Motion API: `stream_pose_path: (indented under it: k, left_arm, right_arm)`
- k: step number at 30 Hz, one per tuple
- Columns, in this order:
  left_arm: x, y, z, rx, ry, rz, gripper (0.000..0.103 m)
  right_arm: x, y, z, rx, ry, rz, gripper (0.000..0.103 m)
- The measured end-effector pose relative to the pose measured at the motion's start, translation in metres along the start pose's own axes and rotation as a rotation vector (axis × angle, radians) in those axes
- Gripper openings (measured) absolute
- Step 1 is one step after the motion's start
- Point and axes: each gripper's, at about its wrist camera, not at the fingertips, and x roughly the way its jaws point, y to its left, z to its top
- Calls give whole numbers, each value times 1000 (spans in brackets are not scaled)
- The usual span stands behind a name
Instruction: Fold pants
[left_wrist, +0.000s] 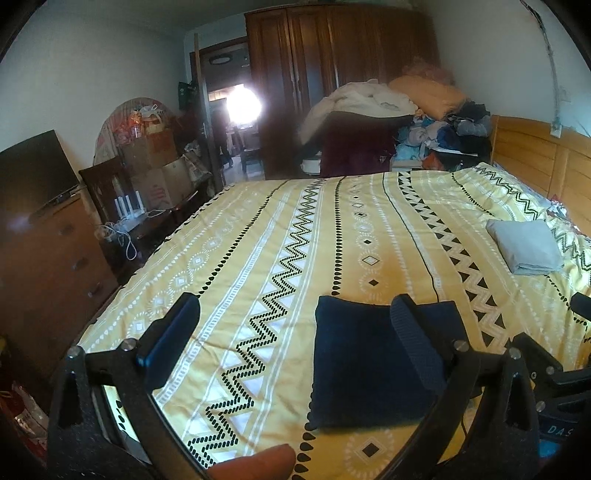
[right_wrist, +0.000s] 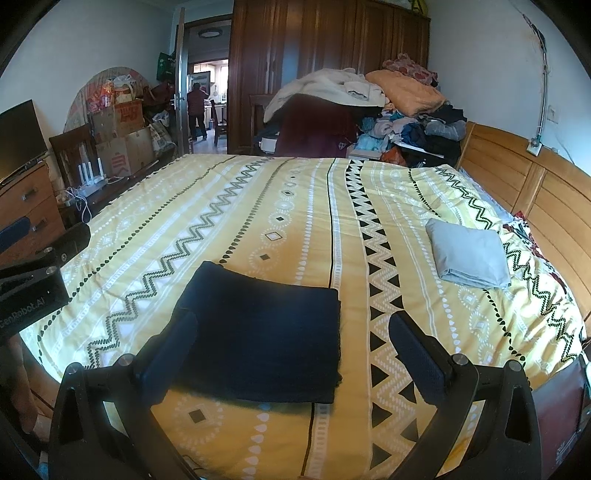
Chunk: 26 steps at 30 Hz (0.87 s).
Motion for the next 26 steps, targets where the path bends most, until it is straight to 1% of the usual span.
stream_pose_path:
  k: [11,15,17,20,26]
  left_arm:
    - [2,-4,-5,7,15,0,103]
    - [10,-2,-6,-19,62,-54,103]
    - [15,-1,-8,-33,94,-81,103]
    - [20,-2,-12,-42,116,-96,103]
    - [18,-4,-13,-46,121,-104,103]
  right_arm:
    - [4,0,0,-1,4,4,103]
    - [5,0,-1,8,10,18,103]
    - [7,-1,-2,21,20,39,103]
    - [10,0,-4,20,23,41,103]
    - [7,1,-5,13,11,30,103]
